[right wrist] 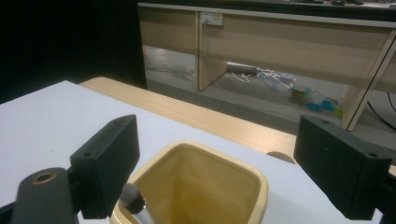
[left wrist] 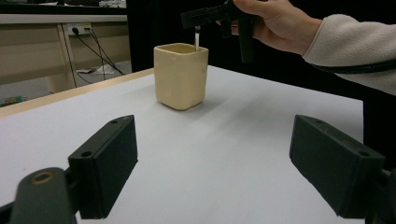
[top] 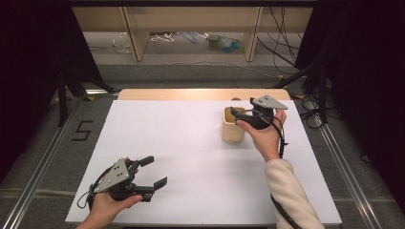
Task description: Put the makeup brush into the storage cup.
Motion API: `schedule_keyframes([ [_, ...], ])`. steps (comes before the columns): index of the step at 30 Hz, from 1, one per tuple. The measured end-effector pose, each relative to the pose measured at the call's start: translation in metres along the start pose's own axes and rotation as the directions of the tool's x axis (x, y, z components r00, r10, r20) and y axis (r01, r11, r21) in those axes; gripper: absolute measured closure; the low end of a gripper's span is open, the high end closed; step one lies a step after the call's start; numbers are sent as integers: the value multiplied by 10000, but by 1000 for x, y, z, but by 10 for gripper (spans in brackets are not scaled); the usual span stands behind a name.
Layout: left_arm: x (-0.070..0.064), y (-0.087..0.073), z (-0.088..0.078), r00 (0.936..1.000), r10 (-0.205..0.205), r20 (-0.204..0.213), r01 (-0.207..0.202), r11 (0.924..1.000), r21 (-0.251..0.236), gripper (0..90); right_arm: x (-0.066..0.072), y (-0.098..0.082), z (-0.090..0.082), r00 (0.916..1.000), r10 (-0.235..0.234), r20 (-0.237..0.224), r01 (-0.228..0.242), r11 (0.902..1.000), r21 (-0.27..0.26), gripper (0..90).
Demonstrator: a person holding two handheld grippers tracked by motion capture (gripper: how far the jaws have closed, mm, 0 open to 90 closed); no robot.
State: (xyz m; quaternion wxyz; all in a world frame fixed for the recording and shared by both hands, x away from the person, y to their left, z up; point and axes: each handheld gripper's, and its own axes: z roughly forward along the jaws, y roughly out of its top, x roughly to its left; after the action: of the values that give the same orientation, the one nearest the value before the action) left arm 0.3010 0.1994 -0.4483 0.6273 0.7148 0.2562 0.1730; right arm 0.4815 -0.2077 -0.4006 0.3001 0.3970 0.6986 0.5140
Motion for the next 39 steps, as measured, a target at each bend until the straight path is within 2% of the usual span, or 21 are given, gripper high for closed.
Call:
schedule_keyframes([
  [3,0,0,0,10000,-20,-44,20,10000,6,150,2,0,0,9998,107,-181,-110,9998,-170,155],
  [4,0,0,0,10000,-13,-40,13,10000,5,150,2,0,0,9998,5,-217,-12,9995,-319,155],
  [5,0,0,0,10000,-14,-42,14,10000,6,151,3,1,-2,9997,31,-229,-33,9999,-111,155],
  [10,0,0,0,10000,-94,-14,93,9999,-92,151,3,4,-9,9994,-80,-349,73,9998,-201,156],
  [12,0,0,0,10000,-95,-13,95,9999,-99,150,3,5,-13,9991,-277,-310,265,9989,-380,156],
  [13,0,0,0,10000,-77,-34,77,10000,-64,150,4,6,-15,9991,-147,-398,134,9994,-329,156],
  [17,-1,0,-1,9999,-69,-94,69,10000,-5,150,5,7,-22,9988,-184,-445,171,9994,-295,156],
  [19,-1,0,-1,9999,-57,-96,57,10000,-5,150,6,6,-25,9986,-290,-446,272,9988,-412,157],
  [20,-1,0,-1,9999,-55,-100,55,10000,-4,150,7,6,-27,9980,-185,-609,163,9992,-366,156],
  [22,0,0,-1,9999,-43,-104,43,10000,1,150,7,5,-31,9980,-368,-518,349,9987,-372,156],
  [24,0,0,-1,9999,-48,-103,48,10000,-7,150,8,4,-35,9974,-295,-660,275,9991,-311,156],
  [25,0,0,-1,9999,-43,-106,43,10000,-8,150,8,3,-37,9972,-390,-634,363,9984,-437,156],
  [27,-1,0,-1,9999,-39,-109,39,10000,-4,150,9,2,-41,9964,-249,-807,226,9993,-296,157],
  [28,-1,0,-1,9999,-37,-107,37,10000,-5,151,9,1,-43,9969,-305,-728,276,9988,-405,157],
  [31,-1,0,-1,9999,-37,-115,37,10000,-3,150,9,-1,-49,9948,-429,-919,405,9988,-280,158],
  [32,-1,0,-1,9999,-34,-121,34,10000,1,150,11,-2,-50,9947,-291,-987,260,9991,-326,158],
  [33,-1,0,-1,9999,-43,-123,43,10000,-5,150,10,-3,-52,9937,-491,-1010,455,9983,-371,158],
  [35,0,0,-1,9999,-41,-124,41,10000,-1,150,11,-4,-56,9921,-438,-1172,403,9987,-326,158],
  [39,-1,0,-1,9999,-71,-135,71,10000,6,150,11,-6,-63,9914,-513,-1206,477,9983,-330,159],
])
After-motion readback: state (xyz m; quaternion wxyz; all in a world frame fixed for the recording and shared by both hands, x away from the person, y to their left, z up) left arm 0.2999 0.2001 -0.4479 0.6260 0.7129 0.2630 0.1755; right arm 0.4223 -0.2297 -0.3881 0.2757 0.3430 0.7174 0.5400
